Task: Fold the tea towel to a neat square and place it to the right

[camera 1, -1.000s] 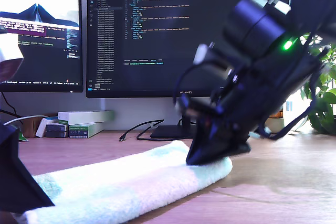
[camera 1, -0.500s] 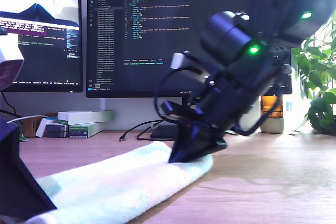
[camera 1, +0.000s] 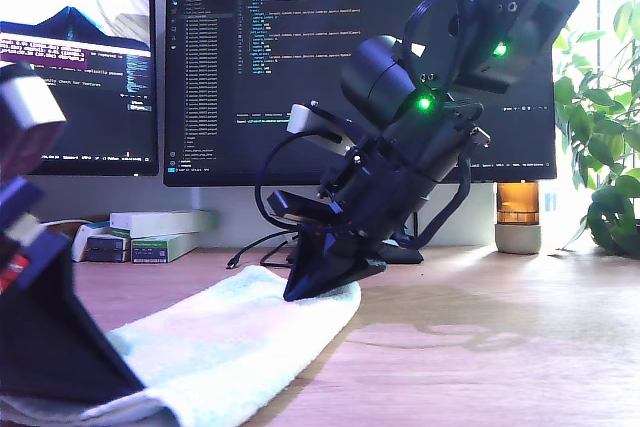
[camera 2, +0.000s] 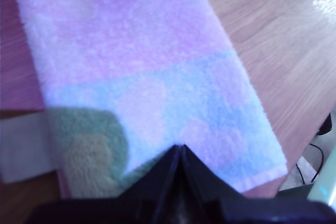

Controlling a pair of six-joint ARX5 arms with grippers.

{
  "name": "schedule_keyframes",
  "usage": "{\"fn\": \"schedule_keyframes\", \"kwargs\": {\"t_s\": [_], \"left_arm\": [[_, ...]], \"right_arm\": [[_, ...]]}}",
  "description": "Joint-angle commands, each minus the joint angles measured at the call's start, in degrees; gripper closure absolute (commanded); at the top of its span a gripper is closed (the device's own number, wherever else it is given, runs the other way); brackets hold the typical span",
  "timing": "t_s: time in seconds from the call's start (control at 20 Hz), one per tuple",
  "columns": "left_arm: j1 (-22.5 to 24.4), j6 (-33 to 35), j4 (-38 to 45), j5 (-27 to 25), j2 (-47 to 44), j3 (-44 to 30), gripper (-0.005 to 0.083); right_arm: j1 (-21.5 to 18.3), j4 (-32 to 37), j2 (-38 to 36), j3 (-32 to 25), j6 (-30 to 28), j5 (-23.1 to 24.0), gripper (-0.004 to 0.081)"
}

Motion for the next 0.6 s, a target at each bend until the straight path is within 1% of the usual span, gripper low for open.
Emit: {"fn": "schedule_keyframes", "kwargs": {"t_s": [0.0,0.15,0.25,0.35,0.55], "left_arm": [[-0.33,-0.96,1.16,0.55,3.48,-1.07,0.0793],[-1.66,-2.49,5.16,1.64,6.95,-0.76,0.0793],[-2.78,-3.43,7.32,2.10,8.68,-0.15,0.0793],[-3.85,-4.85,7.52,3.10,9.77,1.20,0.0793],[-4.24,-4.52,7.80,2.73,9.64,2.69,0.0793]], "right_arm": [[0.52,0.28,2.21,0.63,-0.92,-1.22,0.0783],[0.87,-1.07,4.48,3.28,-0.92,-2.80,0.0783],[1.20,-0.92,5.73,5.03,-1.22,-2.82,0.0783],[1.27,-1.07,6.60,6.99,-1.31,-2.82,0.0783],[1.11,-3.48,6.58,9.79,-1.27,-2.86,0.0783]]}}
